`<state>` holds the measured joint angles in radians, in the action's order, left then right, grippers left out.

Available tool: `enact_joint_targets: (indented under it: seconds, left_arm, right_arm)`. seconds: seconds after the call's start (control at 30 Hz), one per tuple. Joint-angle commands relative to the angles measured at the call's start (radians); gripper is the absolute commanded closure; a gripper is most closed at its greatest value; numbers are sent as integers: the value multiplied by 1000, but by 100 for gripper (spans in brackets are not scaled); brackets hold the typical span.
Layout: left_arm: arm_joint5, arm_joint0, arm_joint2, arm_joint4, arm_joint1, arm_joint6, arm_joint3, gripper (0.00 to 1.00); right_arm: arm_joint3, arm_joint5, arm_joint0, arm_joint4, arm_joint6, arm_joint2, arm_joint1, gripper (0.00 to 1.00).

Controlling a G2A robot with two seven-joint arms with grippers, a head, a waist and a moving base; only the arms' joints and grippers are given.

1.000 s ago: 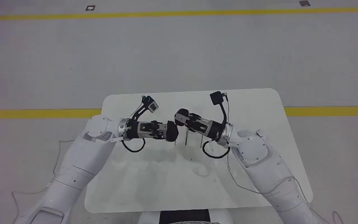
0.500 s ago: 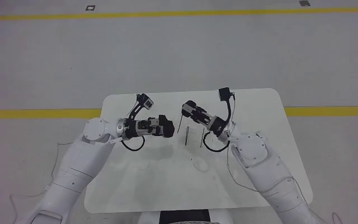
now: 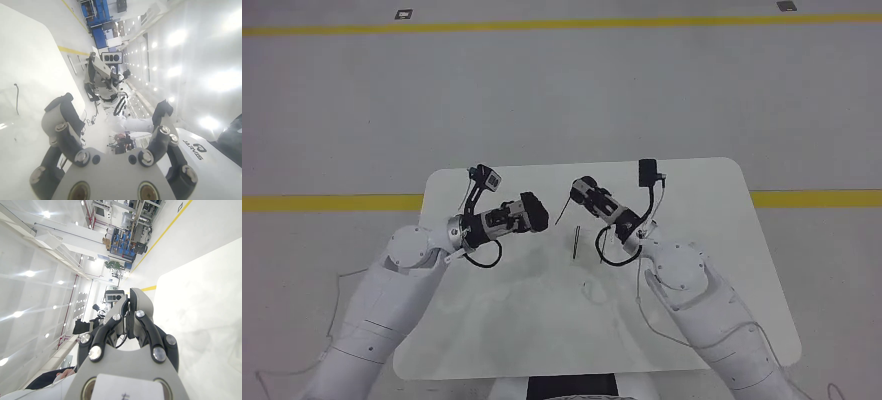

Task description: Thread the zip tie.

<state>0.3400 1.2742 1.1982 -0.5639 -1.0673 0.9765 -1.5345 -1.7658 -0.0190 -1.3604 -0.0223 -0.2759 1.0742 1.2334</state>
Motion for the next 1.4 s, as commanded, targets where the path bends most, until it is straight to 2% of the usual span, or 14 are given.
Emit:
enact_joint_targets:
  seconds: [0.0, 0.17, 0.23, 0.43, 0.5, 0.73, 0.83, 0.93, 1.2, 1.23, 1.37]
  left_arm:
    - [0, 0, 0, 0, 0, 0, 0, 0]
    - [0, 0, 0, 0, 0, 0, 0, 0]
    - [0, 10, -3, 2, -1, -29, -7, 0]
    - [0, 71, 18, 97, -6, -153, -100, 0]
    - [0, 83, 24, 160, -9, -188, -129, 0]
    - [0, 120, 27, 238, -33, -306, -181, 0]
    - [0, 138, 32, 259, -45, -365, -190, 0]
    - [0, 149, 27, 267, -51, -374, -186, 0]
    - [0, 149, 27, 268, -51, -377, -186, 0]
    - [0, 151, 23, 277, -51, -385, -188, 0]
    - [0, 169, 14, 220, -58, -433, -197, 0]
  right_arm:
    - [0, 0, 0, 0, 0, 0, 0, 100]
    - [0, 2, -3, 2, 5, 0, 0, 100]
    - [-2, 3, -14, 21, 45, 5, 1, 100]
    - [-30, -45, -51, 78, 197, -15, 12, 100]
    - [-35, -68, -55, 83, 245, -27, 19, 100]
    - [-52, -147, -57, 59, 372, -61, 42, 100]
    - [-53, -178, -56, 25, 413, -67, 53, 100]
    - [-51, -203, -48, 10, 418, -74, 59, 100]
    - [-51, -203, -48, 10, 418, -74, 59, 100]
    - [-50, -197, -51, 8, 415, -72, 60, 100]
    - [-56, -177, -65, -7, 431, -62, 65, 100]
